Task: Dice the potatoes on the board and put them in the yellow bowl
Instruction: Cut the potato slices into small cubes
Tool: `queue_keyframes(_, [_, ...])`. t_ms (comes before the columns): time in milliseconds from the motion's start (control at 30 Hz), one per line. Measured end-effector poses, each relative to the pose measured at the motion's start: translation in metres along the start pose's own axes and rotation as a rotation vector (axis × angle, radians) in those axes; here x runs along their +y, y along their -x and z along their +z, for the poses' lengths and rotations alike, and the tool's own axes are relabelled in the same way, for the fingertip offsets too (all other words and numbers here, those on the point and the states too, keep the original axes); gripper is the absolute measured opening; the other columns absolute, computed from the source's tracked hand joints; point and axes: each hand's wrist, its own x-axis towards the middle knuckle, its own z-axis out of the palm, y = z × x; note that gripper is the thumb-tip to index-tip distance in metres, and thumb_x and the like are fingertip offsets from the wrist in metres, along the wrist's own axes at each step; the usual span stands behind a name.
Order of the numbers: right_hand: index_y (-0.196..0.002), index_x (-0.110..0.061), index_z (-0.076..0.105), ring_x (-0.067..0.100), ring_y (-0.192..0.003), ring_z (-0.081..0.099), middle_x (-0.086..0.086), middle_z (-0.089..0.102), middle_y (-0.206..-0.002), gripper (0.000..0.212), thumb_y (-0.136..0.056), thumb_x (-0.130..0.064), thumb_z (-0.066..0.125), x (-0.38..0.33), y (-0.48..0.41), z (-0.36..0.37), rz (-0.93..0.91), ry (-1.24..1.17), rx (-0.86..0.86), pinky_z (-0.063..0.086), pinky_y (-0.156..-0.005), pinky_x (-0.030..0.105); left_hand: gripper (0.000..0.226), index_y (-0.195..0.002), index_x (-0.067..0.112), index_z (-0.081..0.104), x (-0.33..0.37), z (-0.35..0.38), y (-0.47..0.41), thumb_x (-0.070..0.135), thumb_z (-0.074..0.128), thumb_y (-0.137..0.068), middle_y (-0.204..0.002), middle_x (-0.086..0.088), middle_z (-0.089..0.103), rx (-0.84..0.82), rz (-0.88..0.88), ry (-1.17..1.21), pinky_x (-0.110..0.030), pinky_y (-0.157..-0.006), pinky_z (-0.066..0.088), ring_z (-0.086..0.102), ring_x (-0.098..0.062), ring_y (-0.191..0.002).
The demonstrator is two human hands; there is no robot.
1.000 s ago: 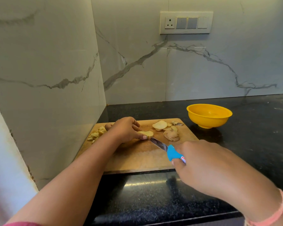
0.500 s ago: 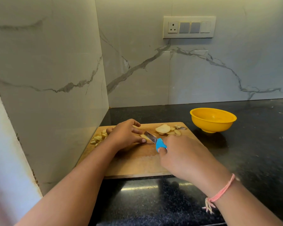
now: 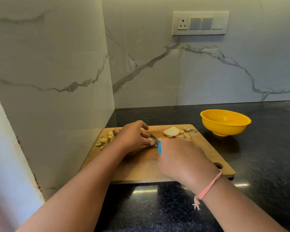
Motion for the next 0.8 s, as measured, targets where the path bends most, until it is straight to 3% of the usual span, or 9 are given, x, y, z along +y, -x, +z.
queue_keyframes(167, [-0.123,-0.017,0.048,0.014,-0.081,0.05,-0.004,0.041,-0.077,0.027,-0.098,-0.026,0.044,0.008,0.001,0.001,-0.036,-0.017,-0.008,0.041,-0.062,0.025,0.049,-0.12,0.036,0.05,0.0,-0.002,0.003,0.052,0.068,-0.078,-0.116,0.016,0.067,0.07,0.047,-0.081,-0.035,-0.082,0.023,0.047,-0.014,-0.125])
queue_keyframes(300, [-0.12,-0.017,0.047,0.009,-0.064,0.044,-0.004,0.04,-0.075,0.025,-0.098,-0.028,0.042,0.012,0.006,0.0,-0.042,-0.039,-0.052,0.036,-0.05,0.021,0.049,-0.121,0.036,0.051,-0.002,-0.001,0.002,0.051,0.069,-0.078,-0.114,0.015,0.068,0.09,0.071,-0.068,-0.034,-0.084,0.022,0.046,-0.013,-0.125])
queue_keyframes(567, [-0.122,-0.018,0.044,0.008,-0.058,0.043,-0.004,0.042,-0.074,0.025,-0.099,-0.027,0.041,0.014,0.023,-0.001,-0.026,-0.043,-0.111,0.039,-0.053,0.021,0.049,-0.121,0.038,0.051,-0.005,-0.001,0.0,0.054,0.068,-0.078,-0.112,0.017,0.068,0.108,0.097,-0.123,-0.036,-0.087,0.023,0.042,-0.014,-0.128])
queue_keyframes(800, [-0.123,-0.021,0.043,0.005,-0.054,0.042,-0.007,0.042,-0.074,0.027,-0.098,-0.03,0.043,0.019,0.042,-0.01,-0.028,-0.022,-0.132,0.033,-0.047,0.018,0.048,-0.121,0.038,0.051,-0.004,-0.002,0.001,0.052,0.068,-0.078,-0.114,0.016,0.068,0.087,0.102,-0.111,-0.037,-0.09,0.023,0.042,-0.014,-0.128])
